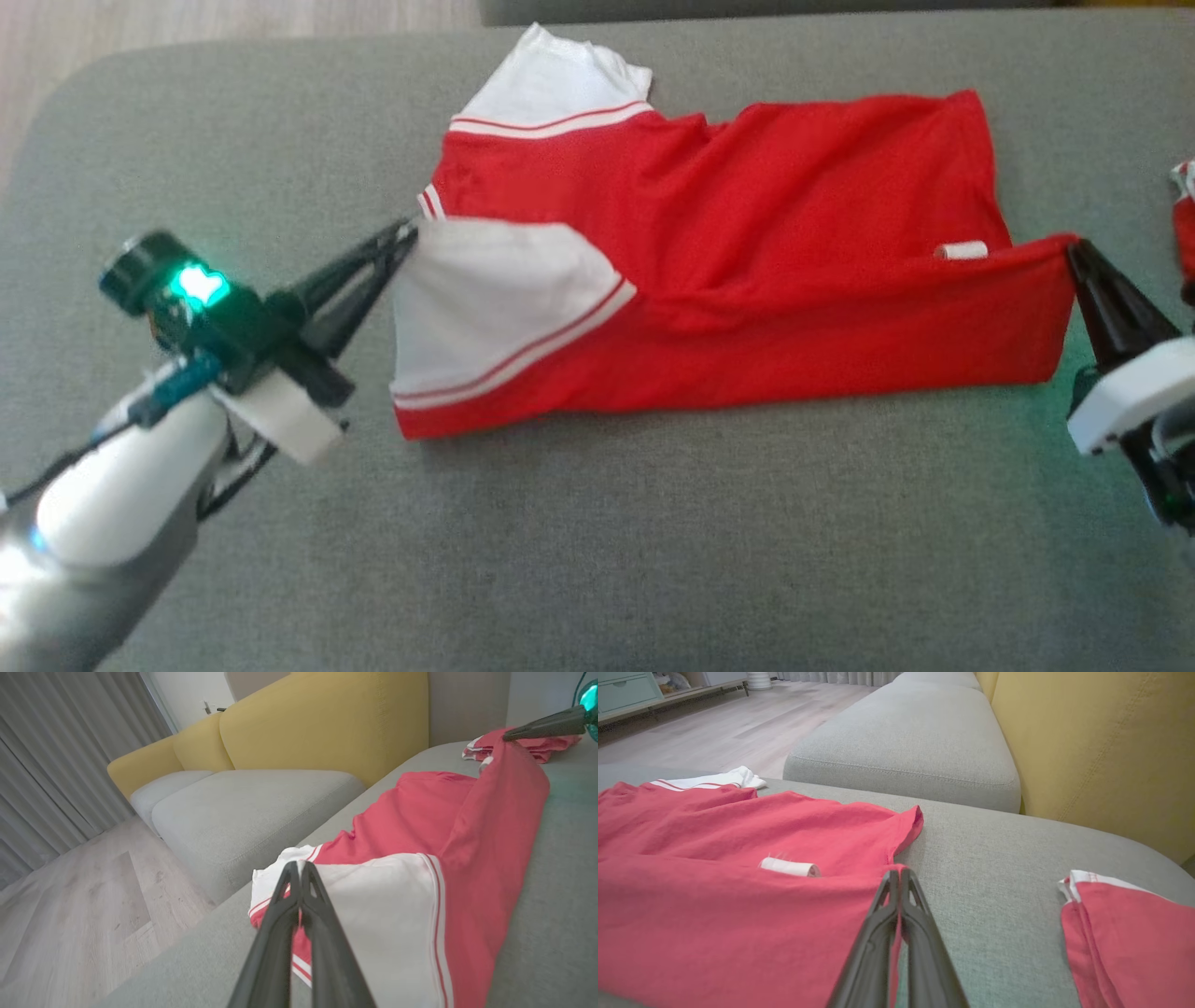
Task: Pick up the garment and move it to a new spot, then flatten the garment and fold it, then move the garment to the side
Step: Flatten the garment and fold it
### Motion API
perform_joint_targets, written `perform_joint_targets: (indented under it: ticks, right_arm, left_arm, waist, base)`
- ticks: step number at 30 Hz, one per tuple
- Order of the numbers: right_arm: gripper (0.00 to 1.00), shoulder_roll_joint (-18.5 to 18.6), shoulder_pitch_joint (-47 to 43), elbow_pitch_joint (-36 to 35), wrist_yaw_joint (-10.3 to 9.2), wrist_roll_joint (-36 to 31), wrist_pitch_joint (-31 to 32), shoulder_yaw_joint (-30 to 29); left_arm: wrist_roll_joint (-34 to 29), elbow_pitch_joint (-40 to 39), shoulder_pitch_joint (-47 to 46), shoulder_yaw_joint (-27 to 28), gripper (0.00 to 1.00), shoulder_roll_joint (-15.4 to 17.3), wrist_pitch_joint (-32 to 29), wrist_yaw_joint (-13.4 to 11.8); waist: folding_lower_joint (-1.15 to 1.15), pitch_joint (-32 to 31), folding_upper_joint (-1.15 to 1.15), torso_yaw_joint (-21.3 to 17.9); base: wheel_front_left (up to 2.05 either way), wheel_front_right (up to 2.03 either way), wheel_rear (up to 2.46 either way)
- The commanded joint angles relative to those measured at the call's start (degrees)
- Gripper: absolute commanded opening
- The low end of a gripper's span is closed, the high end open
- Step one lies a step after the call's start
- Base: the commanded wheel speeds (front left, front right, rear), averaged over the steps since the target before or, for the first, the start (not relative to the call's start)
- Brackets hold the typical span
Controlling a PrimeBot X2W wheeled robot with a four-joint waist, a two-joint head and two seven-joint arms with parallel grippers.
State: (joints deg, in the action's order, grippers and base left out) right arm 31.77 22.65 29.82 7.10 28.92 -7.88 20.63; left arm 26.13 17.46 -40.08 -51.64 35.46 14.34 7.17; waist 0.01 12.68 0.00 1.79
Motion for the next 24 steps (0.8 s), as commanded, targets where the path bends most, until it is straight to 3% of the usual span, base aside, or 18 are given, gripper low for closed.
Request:
perform_joint_targets:
  ticks: [1,5,6,7,12,24]
  right_arm:
    - [0.0,1.2,1.3,-0.3,0.39,0.4,-0.8,1.0]
    - [0.0,0.9,3.6,2.0,0.39,1.0,-1.0,2.6]
    - [1.0,0.4,4.6,3.3,0.39,1.6,-1.5,3.5]
    - [1.0,0.2,5.0,4.0,0.39,1.8,-1.8,4.1]
    - [1.0,-0.8,6.3,5.8,0.39,2.1,-4.6,4.7]
    - [1.0,-5.8,-0.3,4.0,0.39,0.8,-7.1,-0.1]
  left_arm:
    - [-0.5,0.1,-3.6,2.6,0.0,1.6,0.6,0.2]
    - [-1.4,2.1,-6.2,2.7,0.0,0.5,0.6,0.3]
    - [-1.9,2.6,-7.1,3.6,0.35,-0.3,0.6,0.3]
    - [-1.7,2.9,-7.2,4.3,0.96,-0.7,0.6,0.3]
    - [-1.3,3.3,-5.2,8.2,1.0,-2.3,0.6,-0.3]
    - [7.2,2.1,18.1,14.7,1.0,-8.9,0.6,-7.8]
  waist:
    - [-0.01,1.1,0.0,-0.5]
    - [-0.01,2.2,0.0,-0.7]
    - [-0.01,2.8,0.0,-0.8]
    - [-0.01,3.0,0.0,-0.8]
    - [-0.01,3.2,0.0,-1.0]
    - [-0.01,0.9,0.0,-1.7]
  base:
    - [0.0,0.0,0.0]
    - [0.0,0.0,0.0]
    - [0.0,0.0,0.0]
    - [0.0,0.0,0.0]
    - [0.0,0.0,0.0]
    - [0.0,0.0,0.0]
